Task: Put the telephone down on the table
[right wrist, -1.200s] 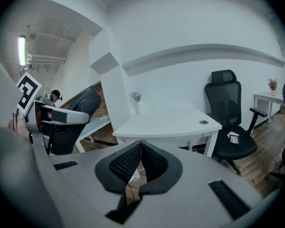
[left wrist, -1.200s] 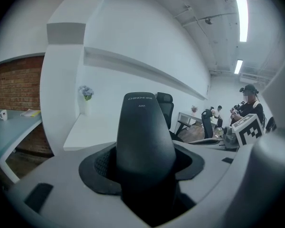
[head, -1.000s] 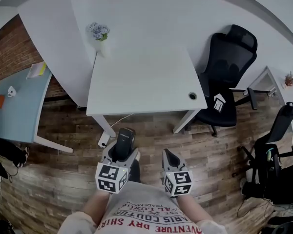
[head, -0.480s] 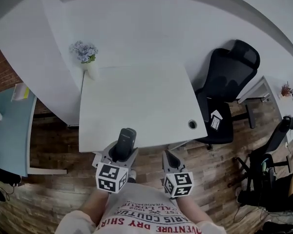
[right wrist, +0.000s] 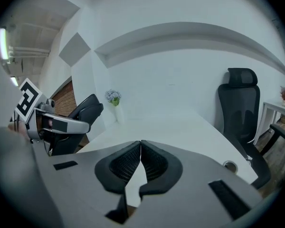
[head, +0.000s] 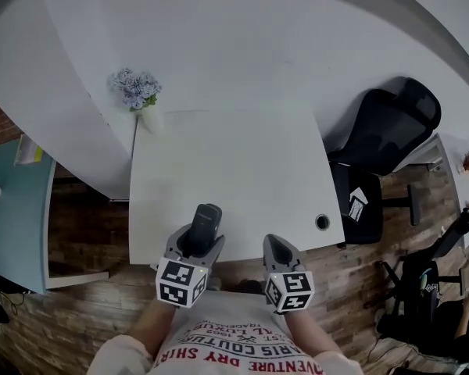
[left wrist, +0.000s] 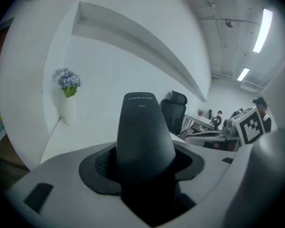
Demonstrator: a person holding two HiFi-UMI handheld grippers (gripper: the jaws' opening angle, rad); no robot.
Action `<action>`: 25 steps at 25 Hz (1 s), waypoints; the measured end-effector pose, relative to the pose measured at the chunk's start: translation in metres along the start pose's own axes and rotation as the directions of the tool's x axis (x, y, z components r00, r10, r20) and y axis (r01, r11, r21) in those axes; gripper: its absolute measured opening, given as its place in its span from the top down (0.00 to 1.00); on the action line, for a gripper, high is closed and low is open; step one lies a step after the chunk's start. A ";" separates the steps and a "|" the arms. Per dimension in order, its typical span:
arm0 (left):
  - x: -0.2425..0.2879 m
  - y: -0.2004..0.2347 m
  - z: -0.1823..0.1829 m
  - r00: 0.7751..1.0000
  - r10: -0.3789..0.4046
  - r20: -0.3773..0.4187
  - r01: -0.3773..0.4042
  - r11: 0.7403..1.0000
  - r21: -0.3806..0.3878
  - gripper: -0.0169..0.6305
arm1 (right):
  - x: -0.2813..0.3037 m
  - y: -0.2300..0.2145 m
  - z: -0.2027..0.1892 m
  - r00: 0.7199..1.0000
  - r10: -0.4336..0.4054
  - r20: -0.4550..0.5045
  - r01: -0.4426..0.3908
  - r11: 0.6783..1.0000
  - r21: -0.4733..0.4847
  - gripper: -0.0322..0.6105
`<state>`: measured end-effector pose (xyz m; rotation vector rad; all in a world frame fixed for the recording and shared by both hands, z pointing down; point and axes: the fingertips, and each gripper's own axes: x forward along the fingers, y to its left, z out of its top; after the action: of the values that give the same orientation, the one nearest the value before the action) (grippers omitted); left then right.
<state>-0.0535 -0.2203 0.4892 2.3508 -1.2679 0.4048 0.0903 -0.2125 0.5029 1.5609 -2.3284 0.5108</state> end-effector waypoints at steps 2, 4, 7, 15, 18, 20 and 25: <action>0.012 0.003 0.002 1.000 0.014 -0.008 -0.014 1.000 -0.014 0.52 | 0.013 -0.009 0.001 1.000 0.017 -0.015 -0.017 1.000 -0.006 0.91; 0.026 0.004 0.004 0.999 0.032 -0.014 -0.033 0.999 -0.018 0.52 | 0.027 -0.020 0.002 0.999 0.039 -0.030 -0.039 0.999 -0.008 0.91; 0.046 0.007 0.007 0.997 0.079 -0.023 -0.080 0.996 -0.029 0.52 | 0.046 -0.034 0.005 0.995 0.087 -0.053 -0.088 0.996 -0.019 0.91; 0.109 0.025 0.001 0.972 0.221 -0.080 -0.229 0.966 -0.122 0.52 | 0.101 -0.081 0.023 0.972 0.208 -0.110 -0.216 0.974 -0.068 0.91; 0.132 0.034 -0.008 0.959 0.259 -0.118 -0.274 0.952 -0.139 0.52 | 0.123 -0.094 0.021 0.962 0.236 -0.138 -0.247 0.966 -0.070 0.91; 0.148 0.041 -0.012 0.951 0.275 -0.140 -0.295 0.944 -0.149 0.52 | 0.137 -0.101 0.018 0.955 0.251 -0.157 -0.264 0.963 -0.064 0.91; 0.183 0.058 -0.017 0.937 0.294 -0.190 -0.325 0.932 -0.160 0.52 | 0.162 -0.113 0.010 0.940 0.274 -0.203 -0.290 0.956 -0.053 0.91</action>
<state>-0.0048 -0.3703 0.5993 1.9206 -1.5302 0.5378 0.1348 -0.3901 0.5777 1.0912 -2.3974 0.5942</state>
